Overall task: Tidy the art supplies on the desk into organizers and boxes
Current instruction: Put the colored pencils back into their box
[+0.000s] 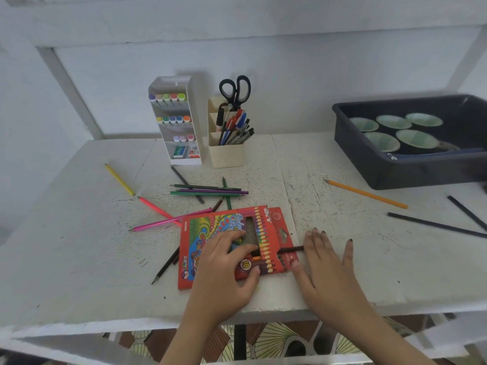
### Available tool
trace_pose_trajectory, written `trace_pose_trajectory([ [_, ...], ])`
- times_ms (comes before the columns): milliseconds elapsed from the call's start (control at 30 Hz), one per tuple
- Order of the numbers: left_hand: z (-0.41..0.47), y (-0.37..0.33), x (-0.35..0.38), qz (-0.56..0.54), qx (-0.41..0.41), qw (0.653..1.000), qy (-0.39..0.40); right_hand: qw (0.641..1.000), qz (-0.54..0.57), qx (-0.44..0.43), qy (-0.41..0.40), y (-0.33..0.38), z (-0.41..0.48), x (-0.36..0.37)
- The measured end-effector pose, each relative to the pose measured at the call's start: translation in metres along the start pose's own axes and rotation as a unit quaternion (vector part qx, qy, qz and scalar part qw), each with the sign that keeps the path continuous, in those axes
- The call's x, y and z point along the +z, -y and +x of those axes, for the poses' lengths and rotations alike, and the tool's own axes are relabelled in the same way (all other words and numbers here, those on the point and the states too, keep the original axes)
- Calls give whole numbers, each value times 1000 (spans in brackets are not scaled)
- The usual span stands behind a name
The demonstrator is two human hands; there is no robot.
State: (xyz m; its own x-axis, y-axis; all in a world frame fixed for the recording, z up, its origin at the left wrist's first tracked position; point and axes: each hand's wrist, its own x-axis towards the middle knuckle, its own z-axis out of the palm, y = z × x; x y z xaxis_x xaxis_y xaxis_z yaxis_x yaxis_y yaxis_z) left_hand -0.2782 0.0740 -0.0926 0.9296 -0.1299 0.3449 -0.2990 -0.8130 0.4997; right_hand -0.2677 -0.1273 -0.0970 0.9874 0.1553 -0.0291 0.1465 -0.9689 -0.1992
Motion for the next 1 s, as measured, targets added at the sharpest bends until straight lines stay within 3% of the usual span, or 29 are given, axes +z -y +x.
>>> trace_pose_trajectory([
  [267,1,1,1,-2,7,1000,-6,986,82,-140,34,18,4,3],
  [500,1,1,1,7,7,1000,-2,999,38,-38,3,13,-2,2],
  [1000,1,0,0,5,18,1000,-4,997,31,-62,23,15,-7,5],
])
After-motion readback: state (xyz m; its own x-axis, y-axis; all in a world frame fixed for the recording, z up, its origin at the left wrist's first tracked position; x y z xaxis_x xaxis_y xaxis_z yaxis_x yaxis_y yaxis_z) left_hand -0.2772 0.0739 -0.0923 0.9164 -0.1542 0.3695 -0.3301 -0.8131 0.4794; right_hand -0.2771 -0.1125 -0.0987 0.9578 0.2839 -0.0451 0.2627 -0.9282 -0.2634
